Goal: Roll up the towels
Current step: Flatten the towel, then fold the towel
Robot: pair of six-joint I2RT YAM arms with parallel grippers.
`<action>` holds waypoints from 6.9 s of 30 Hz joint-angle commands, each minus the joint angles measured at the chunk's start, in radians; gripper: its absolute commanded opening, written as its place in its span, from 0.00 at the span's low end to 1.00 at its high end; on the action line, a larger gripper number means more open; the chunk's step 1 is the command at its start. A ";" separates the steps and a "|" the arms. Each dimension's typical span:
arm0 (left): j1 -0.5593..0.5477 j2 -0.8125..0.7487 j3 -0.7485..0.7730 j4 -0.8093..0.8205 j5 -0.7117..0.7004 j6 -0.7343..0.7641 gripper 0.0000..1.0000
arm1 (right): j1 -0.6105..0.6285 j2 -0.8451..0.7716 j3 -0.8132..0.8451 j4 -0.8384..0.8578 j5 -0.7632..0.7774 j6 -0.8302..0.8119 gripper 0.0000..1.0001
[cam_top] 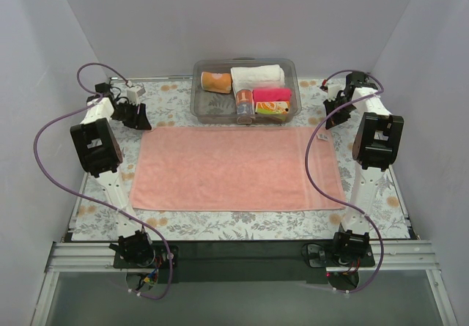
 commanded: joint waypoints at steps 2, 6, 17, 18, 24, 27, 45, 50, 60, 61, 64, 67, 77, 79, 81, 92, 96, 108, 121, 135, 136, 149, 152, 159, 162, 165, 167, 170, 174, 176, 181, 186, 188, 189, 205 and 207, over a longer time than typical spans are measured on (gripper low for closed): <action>0.004 0.009 0.030 -0.076 0.035 0.012 0.40 | 0.013 -0.009 -0.023 -0.035 -0.004 -0.014 0.01; 0.010 0.029 0.053 -0.105 0.067 0.014 0.39 | 0.011 -0.009 -0.026 -0.036 -0.004 -0.017 0.01; 0.029 0.040 0.080 -0.110 0.064 0.009 0.21 | 0.011 -0.009 -0.020 -0.036 -0.004 -0.017 0.01; 0.030 0.035 0.071 -0.094 0.061 0.004 0.11 | 0.011 -0.010 -0.019 -0.036 -0.007 -0.017 0.01; 0.036 0.003 0.099 -0.128 0.065 0.017 0.00 | -0.006 -0.062 -0.031 -0.044 -0.040 -0.031 0.01; 0.044 -0.041 0.088 -0.151 0.074 0.064 0.00 | -0.016 -0.105 -0.057 -0.058 -0.047 -0.050 0.01; 0.113 -0.418 -0.257 -0.272 0.113 0.351 0.00 | -0.122 -0.441 -0.318 -0.137 -0.116 -0.188 0.01; 0.128 -0.535 -0.355 -0.304 0.114 0.431 0.00 | -0.142 -0.539 -0.371 -0.217 -0.169 -0.255 0.01; 0.170 -0.658 -0.415 -0.414 0.113 0.559 0.00 | -0.150 -0.730 -0.483 -0.297 -0.173 -0.405 0.01; 0.168 -0.663 -0.429 -0.435 0.095 0.586 0.00 | -0.148 -0.737 -0.523 -0.311 -0.159 -0.433 0.01; 0.180 -0.684 -0.510 -0.473 0.065 0.661 0.00 | -0.150 -0.780 -0.604 -0.323 -0.133 -0.481 0.01; 0.188 -0.713 -0.605 -0.484 0.016 0.719 0.00 | -0.148 -0.818 -0.713 -0.329 -0.092 -0.539 0.01; 0.191 -0.684 -0.858 -0.288 -0.103 0.632 0.00 | -0.142 -0.710 -0.899 -0.207 -0.049 -0.496 0.01; 0.191 -0.655 -0.869 -0.231 -0.111 0.600 0.00 | -0.138 -0.671 -0.881 -0.167 -0.049 -0.466 0.01; 0.191 -0.617 -0.875 -0.170 -0.116 0.539 0.00 | -0.135 -0.615 -0.863 -0.141 -0.046 -0.418 0.01; 0.170 -0.413 -0.699 -0.030 -0.097 0.327 0.00 | -0.130 -0.400 -0.645 -0.065 -0.037 -0.306 0.01; 0.153 -0.348 -0.610 -0.007 -0.087 0.271 0.00 | -0.122 -0.319 -0.522 -0.065 -0.046 -0.269 0.01; 0.150 -0.308 -0.323 -0.217 0.018 0.282 0.00 | -0.116 -0.372 -0.385 -0.168 -0.096 -0.293 0.01; 0.239 -0.382 -0.249 -0.469 0.056 0.468 0.00 | -0.124 -0.538 -0.525 -0.240 -0.052 -0.398 0.01; 0.228 -0.417 -0.657 -0.170 -0.044 0.431 0.00 | -0.106 -0.446 -0.628 -0.147 -0.049 -0.358 0.01; 0.228 -0.414 -0.671 -0.162 -0.045 0.426 0.00 | -0.105 -0.446 -0.631 -0.145 -0.047 -0.356 0.01; 0.230 -0.423 -0.521 -0.235 -0.030 0.432 0.00 | -0.105 -0.464 -0.576 -0.157 -0.040 -0.355 0.01; 0.228 -0.425 -0.438 -0.326 0.008 0.452 0.00 | -0.107 -0.475 -0.527 -0.187 -0.046 -0.360 0.01; 0.234 -0.436 -0.332 -0.485 0.021 0.534 0.00 | -0.122 -0.496 -0.496 -0.245 -0.052 -0.393 0.01; 0.242 -0.449 -0.358 -0.502 0.010 0.561 0.00 | -0.125 -0.512 -0.529 -0.246 -0.040 -0.409 0.01; 0.243 -0.462 -0.400 -0.516 -0.002 0.597 0.00 | -0.127 -0.521 -0.566 -0.242 -0.029 -0.429 0.01; 0.245 -0.471 -0.449 -0.509 -0.007 0.604 0.00 | -0.125 -0.510 -0.573 -0.236 -0.030 -0.424 0.01; 0.243 -0.462 -0.501 -0.478 -0.021 0.603 0.00 | -0.124 -0.483 -0.573 -0.228 -0.040 -0.412 0.01; 0.243 -0.446 -0.558 -0.401 -0.044 0.581 0.00 | -0.118 -0.463 -0.582 -0.217 -0.043 -0.407 0.01; 0.243 -0.425 -0.571 -0.380 -0.053 0.566 0.00 | -0.116 -0.450 -0.600 -0.210 -0.034 -0.407 0.01; 0.245 -0.400 -0.593 -0.323 -0.059 0.537 0.00 | -0.116 -0.437 -0.625 -0.184 -0.017 -0.406 0.01; 0.245 -0.396 -0.587 -0.324 -0.062 0.537 0.00 | -0.116 -0.438 -0.619 -0.182 -0.011 -0.410 0.01; 0.243 -0.399 -0.575 -0.329 -0.059 0.537 0.00 | -0.116 -0.444 -0.608 -0.184 -0.015 -0.407 0.01; 0.243 -0.399 -0.569 -0.330 -0.054 0.534 0.00 | -0.116 -0.446 -0.599 -0.185 -0.017 -0.407 0.01; 0.245 -0.434 -0.435 -0.482 -0.031 0.592 0.00 | -0.116 -0.516 -0.572 -0.274 -0.055 -0.444 0.01; 0.243 -0.436 -0.458 -0.470 -0.030 0.603 0.00 | -0.115 -0.513 -0.600 -0.274 -0.060 -0.445 0.01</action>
